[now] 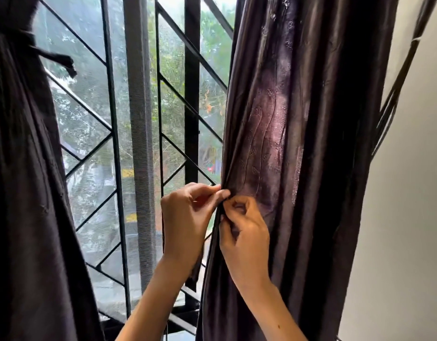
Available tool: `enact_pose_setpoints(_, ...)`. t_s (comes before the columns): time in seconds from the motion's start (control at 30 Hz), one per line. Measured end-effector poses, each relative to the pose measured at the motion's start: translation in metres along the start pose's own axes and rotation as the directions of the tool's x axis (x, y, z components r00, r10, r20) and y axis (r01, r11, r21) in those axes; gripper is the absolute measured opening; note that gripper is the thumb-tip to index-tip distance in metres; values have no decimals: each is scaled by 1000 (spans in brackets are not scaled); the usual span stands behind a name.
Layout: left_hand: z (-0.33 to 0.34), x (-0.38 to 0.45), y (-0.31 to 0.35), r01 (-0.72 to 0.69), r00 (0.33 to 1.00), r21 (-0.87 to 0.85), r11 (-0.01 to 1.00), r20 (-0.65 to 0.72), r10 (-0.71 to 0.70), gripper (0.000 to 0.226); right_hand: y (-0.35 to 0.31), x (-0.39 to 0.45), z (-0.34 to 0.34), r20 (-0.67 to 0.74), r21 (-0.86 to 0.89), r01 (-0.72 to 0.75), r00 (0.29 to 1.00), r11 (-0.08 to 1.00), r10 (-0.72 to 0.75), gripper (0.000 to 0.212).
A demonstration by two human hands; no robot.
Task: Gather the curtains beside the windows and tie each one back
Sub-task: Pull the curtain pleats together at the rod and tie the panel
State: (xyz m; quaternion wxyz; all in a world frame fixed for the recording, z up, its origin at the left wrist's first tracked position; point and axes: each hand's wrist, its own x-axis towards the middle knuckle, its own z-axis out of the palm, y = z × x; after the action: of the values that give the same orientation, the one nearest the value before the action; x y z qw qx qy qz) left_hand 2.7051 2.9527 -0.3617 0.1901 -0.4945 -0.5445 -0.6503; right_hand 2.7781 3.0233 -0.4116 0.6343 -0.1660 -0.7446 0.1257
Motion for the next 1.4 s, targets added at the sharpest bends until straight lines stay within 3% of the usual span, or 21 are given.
enact_pose_setpoints(0.1, 1, 5, -1, -4, 999, 63, 998, -34, 6, 9, -1, 1, -2, 44, 56, 23, 999, 998, -25, 37)
enact_pose_setpoints(0.2, -1, 12, -10, 61, 997, 41, 997, -44, -60, 8, 11, 9, -7, -112, 104, -14, 993, 994, 26, 34)
enact_pose_setpoints(0.3, -3, 19, -23, 221, 975, -124, 967, 9, -222, 11, 24, 19, -11, -216, 47, -181, 958, 982, 187, 77)
enact_pose_setpoints(0.37, -2, 21, -26, 309, 951, -249, 918, 57, -305, 12, 27, 24, -10, -121, 136, -283, 947, 950, 299, 101)
enact_pose_setpoints(0.43, -1, 23, -27, 333, 943, -282, 900, 86, -322, 15, 27, 32, -8, 11, 334, -401, 907, 853, 421, 106)
enact_pose_setpoints(0.47, 0, 24, -27, 334, 943, -274, 902, 97, -319, 16, 27, 36, -7, 68, 442, -449, 880, 777, 470, 101)
enact_pose_setpoints(0.53, 1, 25, -27, 318, 948, -240, 917, 97, -304, 23, 27, 42, -5, 98, 576, -454, 864, 679, 494, 69)
enact_pose_setpoints(0.6, 3, 24, -26, 269, 963, -179, 946, 58, -263, 22, 26, 40, -3, -80, 500, -328, 904, 801, 420, 38)
enact_pose_setpoints(0.7, 7, 19, -19, 117, 993, -16, 993, 1, -117, 11, 20, 31, -3, -366, 133, -121, 916, 984, 162, 20)
enact_pose_setpoints(0.8, 11, 16, -20, 19, 1000, 62, 998, 5, -19, 8, 13, 18, 0, -347, -39, -23, 938, 999, 8, 20)
enact_pose_setpoints(0.9, 10, 13, -22, -35, 999, 35, 999, 25, 34, 8, 11, 8, 2, -199, -206, 27, 978, 978, -69, 35)
enact_pose_setpoints(1.0, 8, 12, -22, -34, 998, -37, 999, 54, 36, 8, 12, 5, 2, -66, -260, 72, 994, 963, -92, 26)
enact_pose_setpoints(1.07, 7, 12, -23, 3, 998, -88, 996, 70, 3, 8, 10, 4, 0, 12, -239, 60, 998, 969, -59, 24)
enact_pose_setpoints(1.13, 6, 12, -23, 61, 995, -143, 988, 90, -48, 6, 7, 5, -1, 58, -146, 17, 998, 989, -9, 36)
enact_pose_setpoints(1.2, 5, 11, -22, 124, 988, -199, 972, 116, -103, 6, 6, 9, -5, 48, -11, -27, 998, 1000, 28, 37)
enact_pose_setpoints(1.27, 5, 11, -20, 209, 974, -277, 938, 148, -173, 8, 7, 14, -9, 16, 77, -68, 998, 995, 67, 26)
enact_pose_setpoints(1.4, 8, 10, -17, 244, 967, -288, 926, 142, -211, 11, 8, 19, -16, -30, 114, -111, 993, 987, 115, 16)
